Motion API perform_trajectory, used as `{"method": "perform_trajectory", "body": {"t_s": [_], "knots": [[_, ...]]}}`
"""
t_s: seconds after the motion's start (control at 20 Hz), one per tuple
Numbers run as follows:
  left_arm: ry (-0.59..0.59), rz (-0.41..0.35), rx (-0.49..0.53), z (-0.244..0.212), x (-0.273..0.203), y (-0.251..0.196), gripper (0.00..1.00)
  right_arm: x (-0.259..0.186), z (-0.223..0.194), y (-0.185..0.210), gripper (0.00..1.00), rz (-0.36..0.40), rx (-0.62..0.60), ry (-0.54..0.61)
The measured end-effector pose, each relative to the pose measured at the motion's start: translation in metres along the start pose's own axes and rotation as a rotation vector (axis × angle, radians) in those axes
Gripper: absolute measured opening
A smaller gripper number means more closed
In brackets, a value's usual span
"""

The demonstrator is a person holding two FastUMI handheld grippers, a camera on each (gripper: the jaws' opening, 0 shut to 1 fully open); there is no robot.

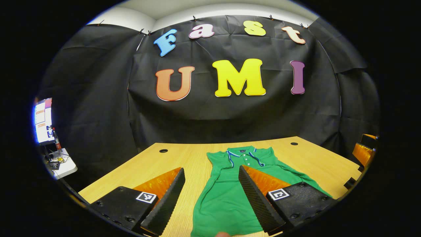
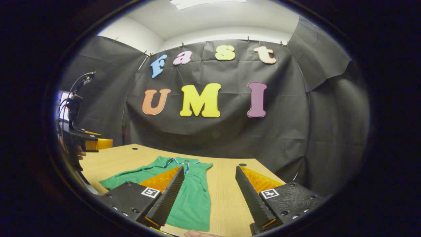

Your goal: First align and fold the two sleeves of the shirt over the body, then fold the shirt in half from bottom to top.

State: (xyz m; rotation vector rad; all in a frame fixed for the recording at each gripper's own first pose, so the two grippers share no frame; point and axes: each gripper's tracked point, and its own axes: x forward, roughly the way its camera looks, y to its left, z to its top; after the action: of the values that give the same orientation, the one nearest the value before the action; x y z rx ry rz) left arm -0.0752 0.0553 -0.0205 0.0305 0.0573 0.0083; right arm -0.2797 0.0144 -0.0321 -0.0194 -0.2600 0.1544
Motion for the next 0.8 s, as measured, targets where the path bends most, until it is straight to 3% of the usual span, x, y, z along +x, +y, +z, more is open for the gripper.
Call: {"method": "perform_trajectory", "body": {"t_s": [0.3, 0.5, 0.8], "knots": [[0.120, 0.029, 0.044, -0.087, 0.002, 0.018, 1.00, -0.002, -0.083, 0.017, 0.95, 0.014, 0.018, 0.174], [0.227, 0.025, -0.021, -0.144, -0.005, 0.015, 1.00, -0.009, -0.138, 0.032, 0.95, 0.053, -0.014, 0.287], [0.292, 0.011, -0.053, -0.168, -0.006, 0.011, 1.00, -0.007, -0.183, 0.033, 0.95, 0.079, 0.087, 0.438]]}}
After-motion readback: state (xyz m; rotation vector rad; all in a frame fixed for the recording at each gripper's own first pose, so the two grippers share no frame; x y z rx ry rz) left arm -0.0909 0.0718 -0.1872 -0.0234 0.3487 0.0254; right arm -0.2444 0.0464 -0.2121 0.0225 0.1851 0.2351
